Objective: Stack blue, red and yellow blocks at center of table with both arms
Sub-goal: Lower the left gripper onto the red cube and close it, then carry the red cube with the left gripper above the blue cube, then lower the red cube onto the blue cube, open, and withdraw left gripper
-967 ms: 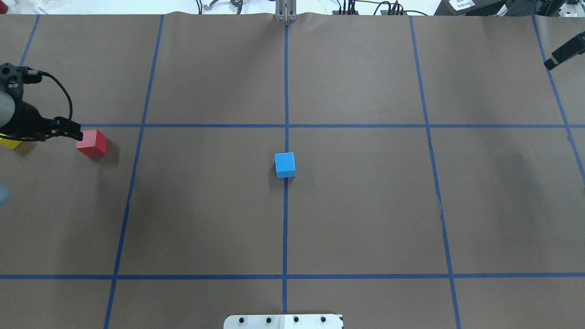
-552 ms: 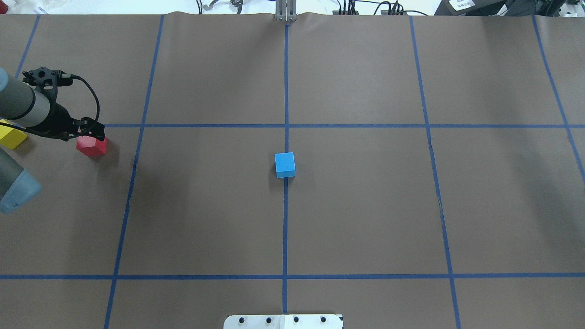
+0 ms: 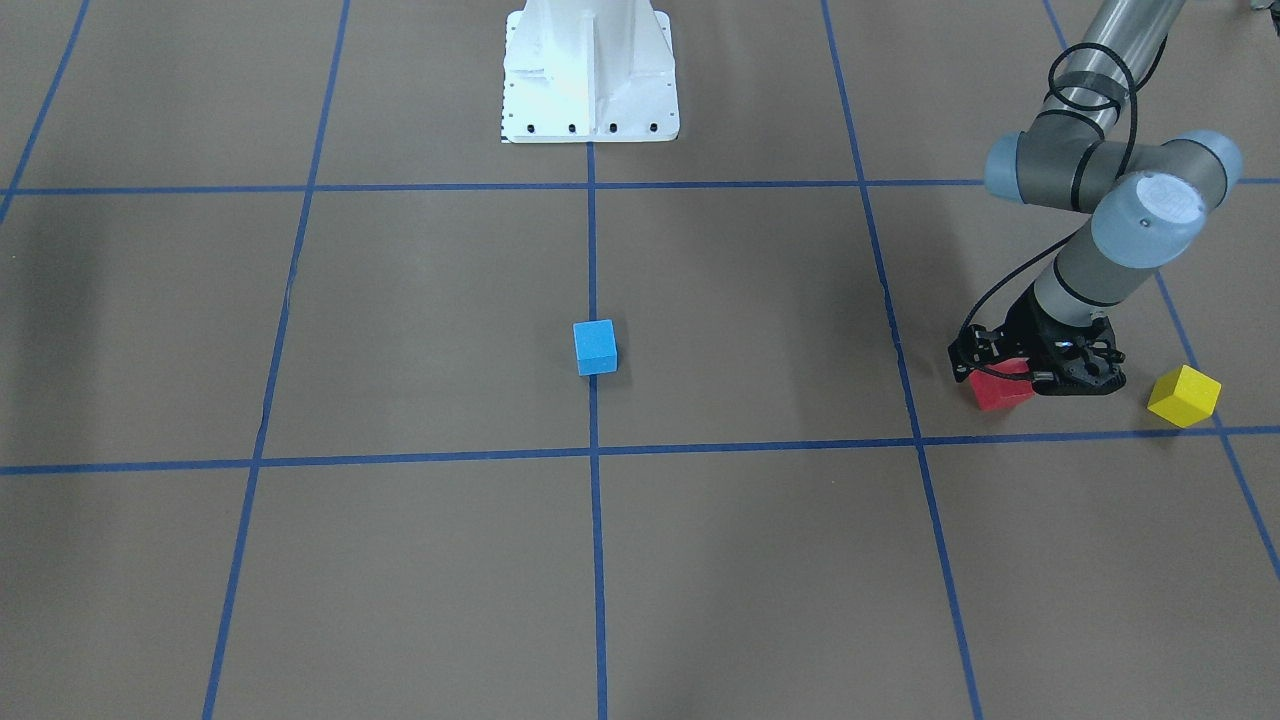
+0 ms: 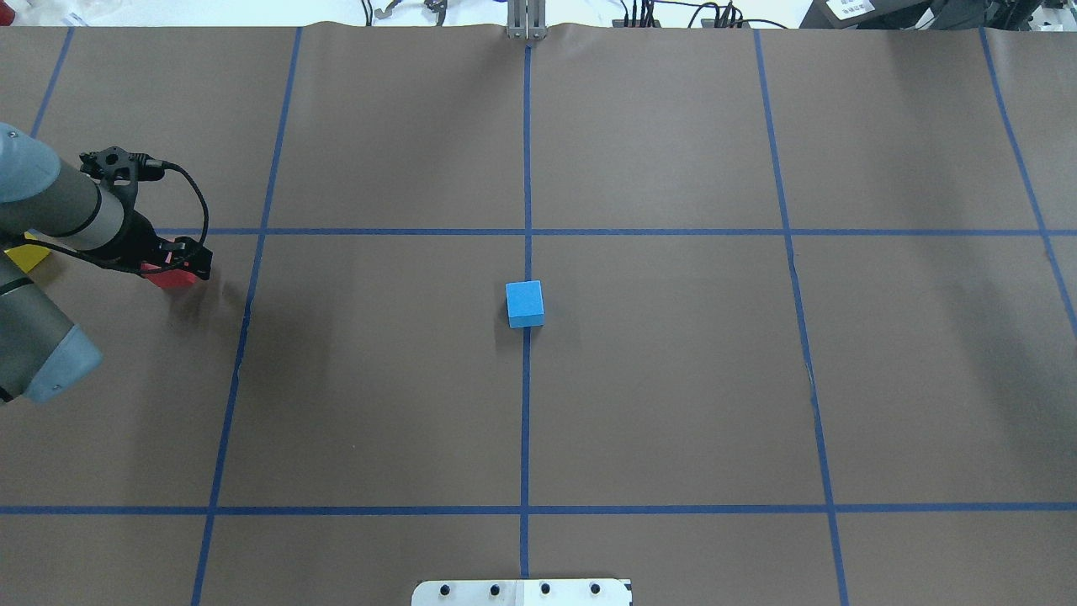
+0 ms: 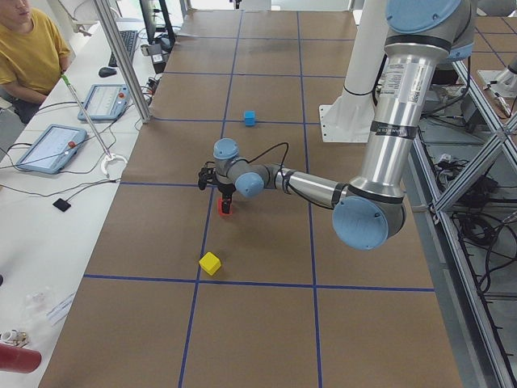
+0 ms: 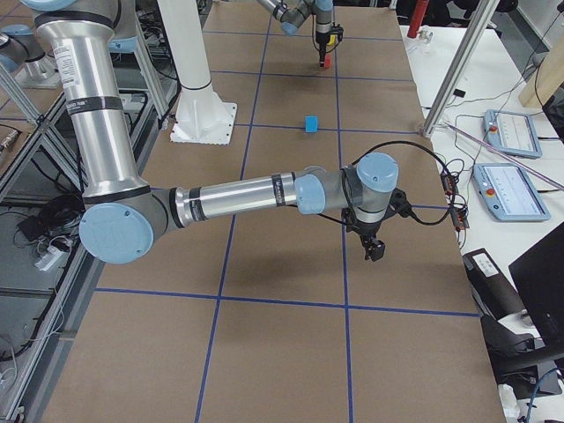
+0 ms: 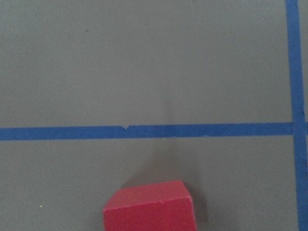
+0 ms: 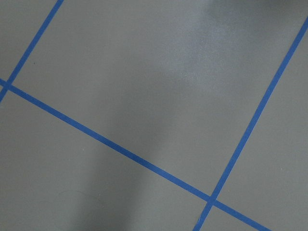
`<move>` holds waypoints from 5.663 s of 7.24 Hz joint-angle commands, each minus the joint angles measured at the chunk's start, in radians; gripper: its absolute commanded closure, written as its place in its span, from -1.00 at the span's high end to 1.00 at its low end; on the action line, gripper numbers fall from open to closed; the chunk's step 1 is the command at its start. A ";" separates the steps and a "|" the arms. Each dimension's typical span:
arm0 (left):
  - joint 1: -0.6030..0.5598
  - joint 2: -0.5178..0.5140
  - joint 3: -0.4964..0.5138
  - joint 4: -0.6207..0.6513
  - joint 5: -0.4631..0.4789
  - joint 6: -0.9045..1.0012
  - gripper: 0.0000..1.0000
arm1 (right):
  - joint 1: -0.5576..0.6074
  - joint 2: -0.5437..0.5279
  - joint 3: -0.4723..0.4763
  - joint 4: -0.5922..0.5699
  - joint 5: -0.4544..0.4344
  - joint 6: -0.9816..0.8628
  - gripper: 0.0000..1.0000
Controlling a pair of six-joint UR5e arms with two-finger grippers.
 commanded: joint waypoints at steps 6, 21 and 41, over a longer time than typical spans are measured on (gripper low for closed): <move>0.007 -0.238 -0.093 0.242 -0.006 0.000 -1.00 | 0.001 -0.025 0.000 0.000 -0.001 0.011 0.98; 0.363 -0.761 0.125 0.536 0.165 -0.155 -0.63 | 0.083 -0.111 -0.006 0.000 -0.016 0.018 0.98; -0.023 -0.320 -0.249 0.546 -0.095 0.300 0.98 | 0.083 -0.121 -0.038 0.000 -0.018 0.066 0.98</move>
